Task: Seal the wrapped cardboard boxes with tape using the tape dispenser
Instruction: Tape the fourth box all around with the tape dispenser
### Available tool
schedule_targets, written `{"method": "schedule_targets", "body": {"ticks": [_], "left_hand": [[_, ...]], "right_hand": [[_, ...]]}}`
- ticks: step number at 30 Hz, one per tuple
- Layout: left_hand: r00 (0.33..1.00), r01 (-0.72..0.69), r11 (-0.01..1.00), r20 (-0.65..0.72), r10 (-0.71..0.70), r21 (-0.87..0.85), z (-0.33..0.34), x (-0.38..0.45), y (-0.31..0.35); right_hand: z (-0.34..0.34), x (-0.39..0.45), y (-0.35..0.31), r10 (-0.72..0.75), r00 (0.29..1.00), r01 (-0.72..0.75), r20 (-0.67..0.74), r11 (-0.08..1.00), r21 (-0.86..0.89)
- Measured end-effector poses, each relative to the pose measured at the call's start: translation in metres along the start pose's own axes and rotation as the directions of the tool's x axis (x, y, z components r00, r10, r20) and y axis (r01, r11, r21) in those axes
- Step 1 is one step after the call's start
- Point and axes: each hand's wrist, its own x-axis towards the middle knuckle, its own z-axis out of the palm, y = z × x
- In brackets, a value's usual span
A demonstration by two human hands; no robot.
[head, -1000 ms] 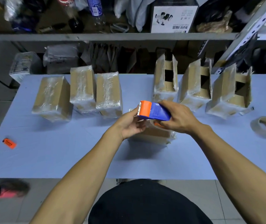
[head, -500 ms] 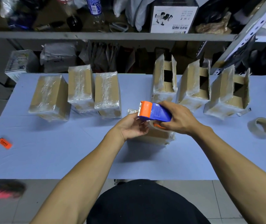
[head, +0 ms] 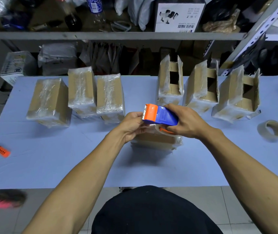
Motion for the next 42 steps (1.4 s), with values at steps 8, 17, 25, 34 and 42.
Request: {"method": "schedule_targets", "body": {"ticks": [8, 17, 25, 34, 42], "left_hand": [[0.982, -0.086, 0.992, -0.162, 0.099, 0.087, -0.008, -0.008, -0.008], [0.959, -0.097, 0.990, -0.256, 0.121, 0.106, -0.026, -0.015, -0.019], [0.984, -0.020, 0.999, -0.176, 0.013, -0.040, -0.077, -0.016, -0.018], [0.941, -0.075, 0.997, -0.330, 0.068, -0.008, -0.063, -0.005, -0.032], [0.874, -0.068, 0.993, -0.486, 0.012, -0.098, -0.048, 0.021, -0.068]], "right_hand": [[-0.001, 0.006, -0.008, -0.059, 0.995, 0.067, 0.085, 0.993, -0.101], [0.004, 0.006, -0.028, -0.059, 0.990, 0.081, 0.130, 0.981, -0.174], [-0.013, -0.001, -0.009, 0.010, 0.987, 0.036, 0.161, 0.959, -0.283], [-0.007, -0.002, -0.009, 0.014, 0.988, 0.029, 0.151, 0.959, -0.281], [-0.002, 0.001, -0.015, 0.021, 0.985, 0.030, 0.172, 0.957, -0.288]]}}
